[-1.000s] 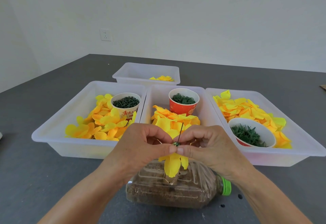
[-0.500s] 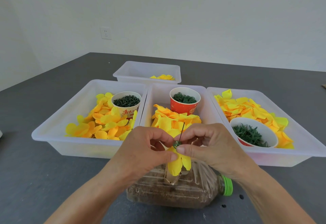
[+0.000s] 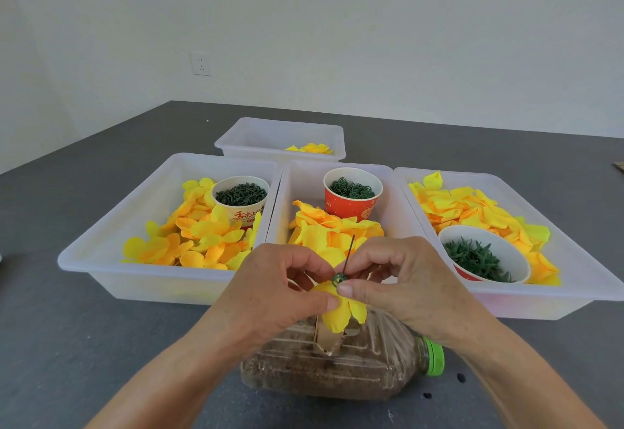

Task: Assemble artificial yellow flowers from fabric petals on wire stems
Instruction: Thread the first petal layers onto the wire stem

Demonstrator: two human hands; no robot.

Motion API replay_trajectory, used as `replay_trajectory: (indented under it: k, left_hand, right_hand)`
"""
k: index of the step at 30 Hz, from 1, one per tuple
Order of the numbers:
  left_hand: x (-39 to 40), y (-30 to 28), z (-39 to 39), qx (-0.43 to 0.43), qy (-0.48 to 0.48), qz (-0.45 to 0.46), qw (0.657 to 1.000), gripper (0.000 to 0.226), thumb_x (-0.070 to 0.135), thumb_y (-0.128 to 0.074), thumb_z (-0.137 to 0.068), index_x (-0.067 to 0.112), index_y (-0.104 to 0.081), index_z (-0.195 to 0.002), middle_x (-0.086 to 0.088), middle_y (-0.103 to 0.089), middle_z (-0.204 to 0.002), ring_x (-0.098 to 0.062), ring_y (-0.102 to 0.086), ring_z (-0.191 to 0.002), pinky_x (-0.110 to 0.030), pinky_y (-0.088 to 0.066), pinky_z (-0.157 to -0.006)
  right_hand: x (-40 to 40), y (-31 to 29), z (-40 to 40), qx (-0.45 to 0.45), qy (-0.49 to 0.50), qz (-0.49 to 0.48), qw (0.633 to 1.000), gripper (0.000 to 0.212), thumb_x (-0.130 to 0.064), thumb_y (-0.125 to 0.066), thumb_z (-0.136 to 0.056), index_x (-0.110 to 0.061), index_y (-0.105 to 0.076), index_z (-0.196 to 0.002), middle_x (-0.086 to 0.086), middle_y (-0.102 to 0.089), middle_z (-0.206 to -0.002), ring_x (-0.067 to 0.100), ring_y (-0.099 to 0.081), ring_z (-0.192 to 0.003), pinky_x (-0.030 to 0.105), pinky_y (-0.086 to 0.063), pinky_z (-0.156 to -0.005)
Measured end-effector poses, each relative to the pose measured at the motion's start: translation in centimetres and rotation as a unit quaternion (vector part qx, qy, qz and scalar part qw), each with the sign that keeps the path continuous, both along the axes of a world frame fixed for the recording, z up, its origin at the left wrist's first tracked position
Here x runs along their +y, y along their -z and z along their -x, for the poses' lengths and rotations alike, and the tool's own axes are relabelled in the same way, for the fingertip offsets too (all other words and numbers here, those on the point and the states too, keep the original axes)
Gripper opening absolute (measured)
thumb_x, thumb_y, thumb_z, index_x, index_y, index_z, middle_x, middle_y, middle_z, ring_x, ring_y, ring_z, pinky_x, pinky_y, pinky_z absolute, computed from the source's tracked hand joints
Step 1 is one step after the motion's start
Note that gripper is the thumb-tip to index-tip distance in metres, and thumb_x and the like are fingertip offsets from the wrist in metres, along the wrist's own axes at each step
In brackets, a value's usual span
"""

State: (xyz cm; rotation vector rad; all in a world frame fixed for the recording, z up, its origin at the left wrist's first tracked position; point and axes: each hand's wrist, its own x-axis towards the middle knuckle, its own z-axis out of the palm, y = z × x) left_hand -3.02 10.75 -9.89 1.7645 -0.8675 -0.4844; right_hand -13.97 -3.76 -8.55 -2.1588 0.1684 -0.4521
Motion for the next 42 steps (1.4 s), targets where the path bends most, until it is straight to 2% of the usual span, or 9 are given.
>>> replay_trajectory:
  k: [9,12,16,20,25,29,35,39,42]
  left_hand:
    - [-0.3,-0.1,0.5,0.058,-0.03,0.054,0.996,0.004,0.023,-0.074,-0.073,0.02,-0.074,-0.07,0.001,-0.07,-0.07,-0.009,-0.061,-0.069,-0.028,-0.05,-0.07]
    - [-0.4,-0.4,0.6,0.113,-0.033,0.044,0.992,0.011,0.021,-0.078,-0.068,0.011,-0.074,-0.071,-0.009,-0.072,-0.082,-0.016,-0.063,-0.079,-0.037,-0.051,-0.082]
    - [-0.6,-0.6,0.5,0.22,-0.032,0.034,0.974,0.033,0.024,-0.077,-0.048,0.001,-0.072,-0.071,-0.006,-0.071,-0.097,-0.018,-0.065,-0.097,-0.037,-0.045,-0.096]
    - [-0.9,-0.5,0.4,0.287,-0.035,0.027,0.957,0.037,0.021,-0.076,-0.042,-0.001,-0.067,-0.071,-0.011,-0.068,-0.11,-0.026,-0.06,-0.109,-0.047,-0.037,-0.106]
    - [-0.9,-0.5,0.6,0.298,-0.05,0.035,0.953,0.037,0.022,-0.075,-0.042,0.001,-0.069,-0.072,-0.007,-0.068,-0.11,-0.016,-0.059,-0.109,-0.045,-0.034,-0.108]
    - [-1.1,-0.8,0.7,0.3,-0.05,0.031,0.952,0.011,0.01,-0.076,-0.052,0.007,-0.067,-0.059,-0.007,-0.067,-0.112,-0.008,-0.057,-0.107,-0.042,-0.034,-0.107]
    - [-1.6,-0.2,0.3,0.264,-0.051,0.016,0.963,0.028,-0.005,-0.068,-0.072,0.011,-0.067,-0.05,-0.001,-0.065,-0.111,-0.007,-0.055,-0.108,-0.04,-0.033,-0.106]
    - [-1.1,-0.2,0.4,0.226,-0.02,0.008,0.974,0.018,0.002,-0.072,-0.073,0.012,-0.069,-0.058,-0.002,-0.067,-0.109,-0.004,-0.056,-0.107,-0.029,-0.039,-0.092]
    - [-0.3,0.0,0.7,0.187,-0.011,-0.002,0.982,0.018,0.018,-0.085,-0.055,0.015,-0.073,-0.069,-0.013,-0.068,-0.101,-0.015,-0.061,-0.102,-0.032,-0.048,-0.088]
  right_hand:
    - [0.1,-0.2,-0.1,0.0,-0.019,-0.037,0.999,0.021,-0.006,-0.08,-0.07,-0.025,-0.072,-0.074,-0.001,-0.072,-0.078,0.005,-0.062,-0.068,0.019,-0.051,-0.064]
    - [0.2,-0.1,0.0,-0.006,-0.023,-0.045,0.999,0.022,-0.006,-0.08,-0.07,-0.026,-0.072,-0.073,0.0,-0.072,-0.077,0.005,-0.062,-0.067,0.019,-0.051,-0.064]
    - [0.1,-0.1,-0.2,0.007,-0.026,-0.084,0.996,0.021,-0.002,-0.079,-0.07,-0.022,-0.073,-0.072,0.001,-0.073,-0.079,0.01,-0.066,-0.07,0.028,-0.056,-0.07]
    - [0.1,-0.1,-0.2,0.019,-0.034,-0.126,0.991,0.021,0.0,-0.077,-0.07,-0.02,-0.074,-0.073,0.003,-0.072,-0.072,0.007,-0.063,-0.064,0.019,-0.054,-0.063]
    - [0.2,0.1,0.0,0.017,-0.039,-0.176,0.984,0.021,-0.001,-0.074,-0.073,-0.021,-0.076,-0.074,0.002,-0.073,-0.076,0.009,-0.066,-0.07,0.02,-0.055,-0.066]
    - [0.4,0.3,0.0,0.02,-0.039,-0.209,0.977,0.012,-0.01,-0.074,-0.069,-0.022,-0.076,-0.073,0.0,-0.073,-0.073,0.004,-0.064,-0.069,0.016,-0.052,-0.064]
    - [0.3,0.4,-0.1,0.016,-0.04,-0.17,0.985,0.021,-0.003,-0.075,-0.072,-0.023,-0.076,-0.073,-0.003,-0.071,-0.07,0.002,-0.062,-0.067,0.015,-0.05,-0.062]
    - [0.0,0.4,0.3,0.028,-0.054,-0.19,0.98,0.018,-0.017,-0.075,-0.062,-0.02,-0.076,-0.08,0.007,-0.071,-0.077,0.01,-0.062,-0.073,0.024,-0.055,-0.068]
    - [0.0,0.4,0.2,0.02,-0.049,-0.195,0.979,0.018,-0.019,-0.075,-0.059,-0.019,-0.076,-0.078,0.013,-0.071,-0.077,0.014,-0.063,-0.071,0.025,-0.055,-0.067]
